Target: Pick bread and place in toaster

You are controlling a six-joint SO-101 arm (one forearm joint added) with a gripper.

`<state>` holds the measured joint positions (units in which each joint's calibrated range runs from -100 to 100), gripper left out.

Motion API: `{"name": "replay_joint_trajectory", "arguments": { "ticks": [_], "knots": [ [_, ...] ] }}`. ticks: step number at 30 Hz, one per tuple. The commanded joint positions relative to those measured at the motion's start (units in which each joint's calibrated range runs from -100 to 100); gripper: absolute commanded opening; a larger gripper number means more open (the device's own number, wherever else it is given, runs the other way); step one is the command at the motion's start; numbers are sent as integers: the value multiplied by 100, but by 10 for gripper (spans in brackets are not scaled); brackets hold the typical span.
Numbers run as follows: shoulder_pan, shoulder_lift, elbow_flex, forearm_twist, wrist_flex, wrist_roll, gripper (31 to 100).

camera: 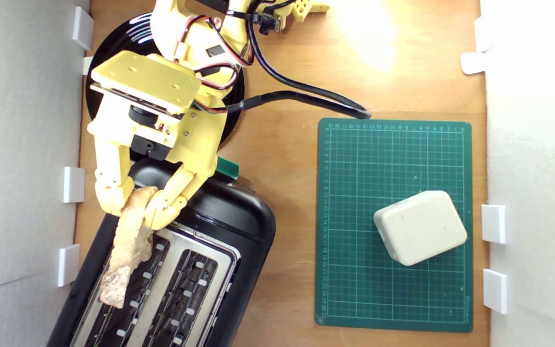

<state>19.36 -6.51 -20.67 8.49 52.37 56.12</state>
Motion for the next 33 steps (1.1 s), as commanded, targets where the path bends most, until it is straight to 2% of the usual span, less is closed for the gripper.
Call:
{"name": "replay_joint_trajectory", "arguments": {
  "ticks": [1,20,25,33],
  "knots": [
    [54,-64,-298,-23,-229,-27,602],
    [30,568,-317,-23,-254,-27,609],
    [22,776,-317,-23,-690,-27,609],
    [-34,1117,-307,-23,-707,-22,609]
  ]
}}
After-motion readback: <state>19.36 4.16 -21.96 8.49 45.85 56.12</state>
